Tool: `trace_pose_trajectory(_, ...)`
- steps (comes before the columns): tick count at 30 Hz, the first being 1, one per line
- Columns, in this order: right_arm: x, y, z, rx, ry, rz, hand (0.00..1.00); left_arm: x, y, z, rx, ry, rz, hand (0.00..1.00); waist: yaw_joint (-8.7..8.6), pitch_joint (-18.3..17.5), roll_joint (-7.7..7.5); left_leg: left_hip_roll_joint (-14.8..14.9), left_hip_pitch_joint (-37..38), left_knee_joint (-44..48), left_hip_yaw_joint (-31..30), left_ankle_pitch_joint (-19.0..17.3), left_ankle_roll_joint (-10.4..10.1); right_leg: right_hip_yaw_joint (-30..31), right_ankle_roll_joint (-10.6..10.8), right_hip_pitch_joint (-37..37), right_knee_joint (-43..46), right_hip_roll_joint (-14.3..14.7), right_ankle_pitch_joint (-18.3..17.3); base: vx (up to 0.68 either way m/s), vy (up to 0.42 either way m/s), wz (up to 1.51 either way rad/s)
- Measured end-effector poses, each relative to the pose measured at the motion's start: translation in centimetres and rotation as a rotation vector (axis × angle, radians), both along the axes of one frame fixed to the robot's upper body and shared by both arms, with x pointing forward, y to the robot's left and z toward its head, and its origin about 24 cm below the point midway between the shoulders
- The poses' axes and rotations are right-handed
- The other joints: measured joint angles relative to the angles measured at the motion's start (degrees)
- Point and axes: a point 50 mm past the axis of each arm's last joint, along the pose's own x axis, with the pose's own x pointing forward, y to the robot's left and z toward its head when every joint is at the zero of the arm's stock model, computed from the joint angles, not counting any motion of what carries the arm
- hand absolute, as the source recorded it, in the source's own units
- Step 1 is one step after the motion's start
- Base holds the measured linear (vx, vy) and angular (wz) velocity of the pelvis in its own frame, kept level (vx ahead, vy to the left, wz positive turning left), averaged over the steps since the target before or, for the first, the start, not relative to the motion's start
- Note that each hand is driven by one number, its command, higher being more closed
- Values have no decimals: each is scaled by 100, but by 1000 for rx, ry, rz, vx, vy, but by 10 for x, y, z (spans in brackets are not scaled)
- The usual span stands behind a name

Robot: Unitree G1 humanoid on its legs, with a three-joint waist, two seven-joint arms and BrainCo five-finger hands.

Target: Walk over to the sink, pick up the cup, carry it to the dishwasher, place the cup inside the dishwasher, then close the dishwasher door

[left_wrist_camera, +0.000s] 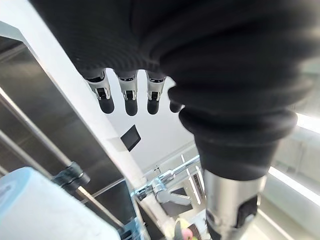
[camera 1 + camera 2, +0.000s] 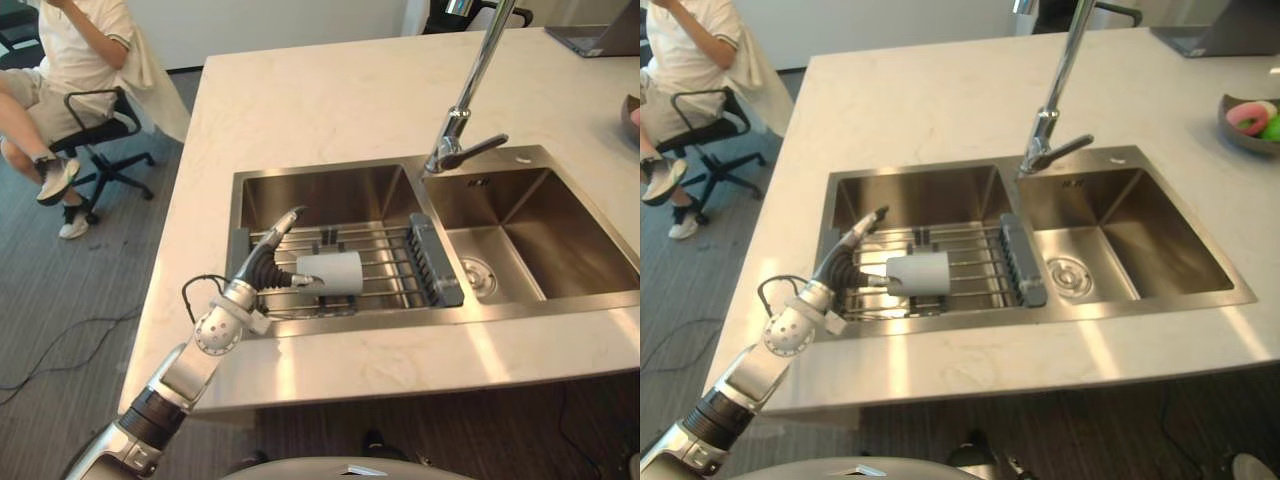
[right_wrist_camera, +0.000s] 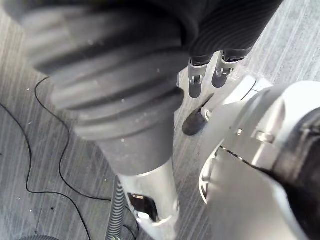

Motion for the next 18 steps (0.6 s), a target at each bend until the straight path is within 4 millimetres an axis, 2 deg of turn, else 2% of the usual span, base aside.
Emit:
trace_pose_trajectory(4,1,3,-1,14,2,-3,0,8,10,-12,24,38,138,0,-70,-5,8,-32,1,-5,23,1,1,-63,46,-35,-2,-14,80,-15,11,-6)
trace_pose_trajectory(8,0,6,-3,24,14,-6,0,13,17,-20,69,31,202,0,-79,-8,3,-68,5,1,41,3,42,-145,35,-49,-4,-60,154,-48,15,-2)
trace_pose_trajectory(13,1,5,-2,22,7,-13,0,13,19,-25,126,-4,211,0,-92,-12,8,-102,-7,3,216,-2,83,20,17,-188,-6,-103,218,-67,21,-18)
trace_pose_trajectory(18,-2,4,-2,11,10,-21,0,10,13,-34,170,7,177,0,-287,-19,18,-95,-8,3,267,3,90,72,9,-227,-6,-95,230,-37,-1,-8)
